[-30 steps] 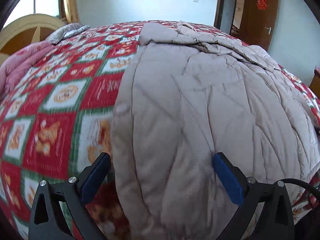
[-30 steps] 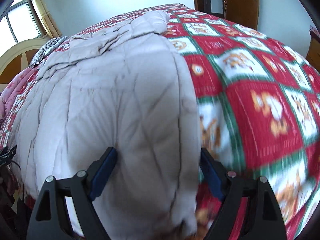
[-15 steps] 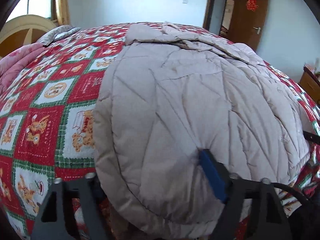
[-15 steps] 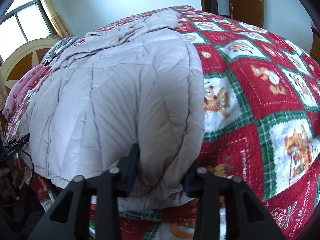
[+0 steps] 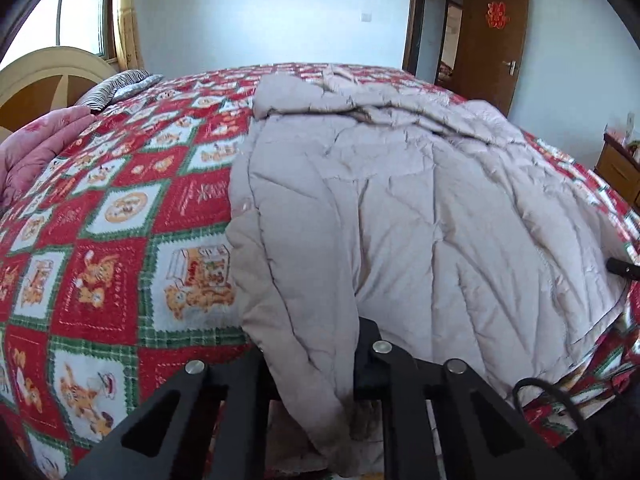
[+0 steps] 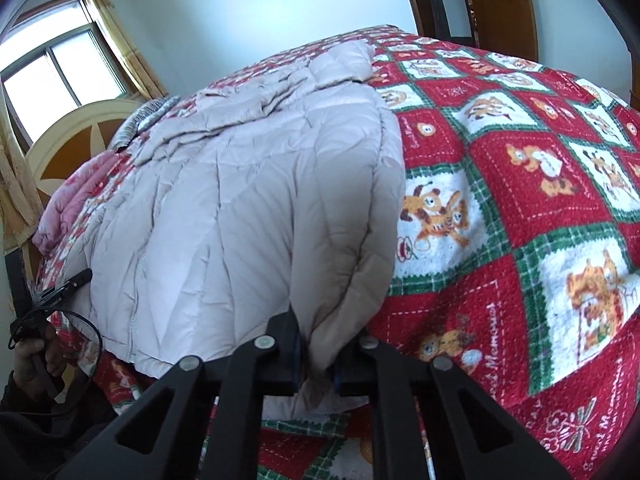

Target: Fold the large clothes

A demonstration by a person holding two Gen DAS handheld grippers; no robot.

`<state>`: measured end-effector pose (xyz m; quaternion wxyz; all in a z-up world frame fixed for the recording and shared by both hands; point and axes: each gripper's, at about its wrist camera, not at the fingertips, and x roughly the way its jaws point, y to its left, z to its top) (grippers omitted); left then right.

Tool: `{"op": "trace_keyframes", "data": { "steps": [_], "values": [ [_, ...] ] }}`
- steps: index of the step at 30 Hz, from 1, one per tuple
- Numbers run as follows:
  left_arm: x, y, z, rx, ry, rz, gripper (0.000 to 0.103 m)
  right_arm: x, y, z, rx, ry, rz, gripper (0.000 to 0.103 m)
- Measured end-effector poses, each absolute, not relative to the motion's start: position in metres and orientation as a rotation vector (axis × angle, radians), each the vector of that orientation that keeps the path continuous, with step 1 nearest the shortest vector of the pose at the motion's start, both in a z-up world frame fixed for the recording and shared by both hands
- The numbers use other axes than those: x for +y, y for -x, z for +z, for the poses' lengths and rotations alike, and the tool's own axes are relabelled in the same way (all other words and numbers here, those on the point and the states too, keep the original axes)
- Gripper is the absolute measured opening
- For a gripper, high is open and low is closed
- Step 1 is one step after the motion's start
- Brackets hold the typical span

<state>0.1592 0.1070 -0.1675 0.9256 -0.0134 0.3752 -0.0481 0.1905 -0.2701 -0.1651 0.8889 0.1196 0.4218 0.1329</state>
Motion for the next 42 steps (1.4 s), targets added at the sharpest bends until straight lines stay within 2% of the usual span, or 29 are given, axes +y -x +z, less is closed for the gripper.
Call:
{"op": "trace_keyframes", "data": {
  "steps": [22, 32, 37, 42],
  "values": [
    [0.126, -0.121, -0.031, 0.483, 0.112, -0.263, 0.009, -0.296, -0.163, -0.056, 0.601, -0.377, 0.395, 0.01],
    [0.138, -0.208, -0.02, 0.423, 0.071, -0.205, 0.009, -0.28, -0.243, -0.015, 0.465, -0.342, 0.355, 0.01],
    [0.141, -0.269, -0.017, 0.432, 0.101, -0.154, 0.017, -0.264, -0.301, -0.009, 0.45, -0.328, 0.304, 0.01],
    [0.149, -0.329, -0.023, 0.482, 0.157, -0.12, 0.019, -0.259, -0.352, -0.01, 0.451, -0.311, 0.237, 0.01]
  ]
}}
